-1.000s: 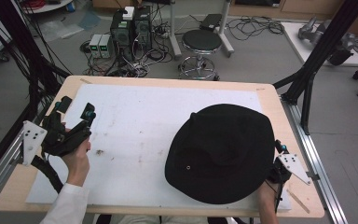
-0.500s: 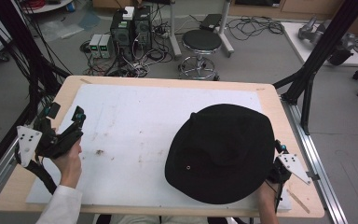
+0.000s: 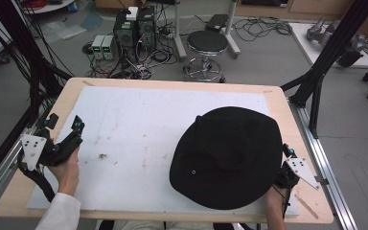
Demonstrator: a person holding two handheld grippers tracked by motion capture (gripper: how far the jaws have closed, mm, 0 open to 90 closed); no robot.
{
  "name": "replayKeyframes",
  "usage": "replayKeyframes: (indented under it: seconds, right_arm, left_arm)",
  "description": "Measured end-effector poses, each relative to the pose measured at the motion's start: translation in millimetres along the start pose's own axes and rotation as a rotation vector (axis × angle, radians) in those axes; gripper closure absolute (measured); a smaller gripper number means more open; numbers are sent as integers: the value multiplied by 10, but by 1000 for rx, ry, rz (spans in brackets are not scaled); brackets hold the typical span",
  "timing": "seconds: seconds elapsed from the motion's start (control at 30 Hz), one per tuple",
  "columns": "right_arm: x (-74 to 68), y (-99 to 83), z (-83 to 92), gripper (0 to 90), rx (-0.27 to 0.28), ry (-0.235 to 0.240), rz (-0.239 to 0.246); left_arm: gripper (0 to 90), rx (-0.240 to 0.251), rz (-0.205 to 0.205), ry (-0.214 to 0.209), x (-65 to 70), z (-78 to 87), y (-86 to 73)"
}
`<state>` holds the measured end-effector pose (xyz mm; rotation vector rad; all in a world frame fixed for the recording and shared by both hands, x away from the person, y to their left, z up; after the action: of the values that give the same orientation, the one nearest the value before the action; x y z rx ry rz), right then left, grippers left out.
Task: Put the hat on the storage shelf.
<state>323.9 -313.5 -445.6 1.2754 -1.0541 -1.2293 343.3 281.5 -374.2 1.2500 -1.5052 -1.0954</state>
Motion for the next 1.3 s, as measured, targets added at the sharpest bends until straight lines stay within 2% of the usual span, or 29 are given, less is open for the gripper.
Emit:
replayKeyframes:
  seconds: [0.27,0.43,0.7,0.87,1.0,1.17,1.3]
  right_arm:
    - [3,5,-2,115,6,3,2]
    - [7,6,2,114,5,4,1]
    - [-12,4,-6,114,3,15,-3]
    - [-22,7,-2,114,5,18,-5]
    - [-21,3,-10,115,5,20,-2]
    - [-18,1,-12,114,2,18,-5]
    - [-21,-4,-11,115,-2,19,-9]
  left_arm:
    - [247,-39,-20,19,-59,22,-159]
    - [237,-80,-22,39,-119,61,-294]
    - [223,-157,-29,55,-134,97,-556]
    - [221,-170,-39,33,-99,85,-621]
    - [212,-200,-11,4,-92,57,-692]
    - [213,-208,-7,0,-94,50,-708]
    - [211,-211,27,-9,-102,47,-714]
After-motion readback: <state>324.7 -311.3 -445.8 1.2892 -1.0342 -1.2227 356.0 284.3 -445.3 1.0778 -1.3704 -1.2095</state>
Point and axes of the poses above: each handheld gripper's, and its own axes: z roughly backward along the jaws, y roughly out of its top, x roughly to its right, the point moved 7 cm from there along -z, roughly forward along the jaws, and after that the axes turned 1 degree about z, right-handed, at the moved point
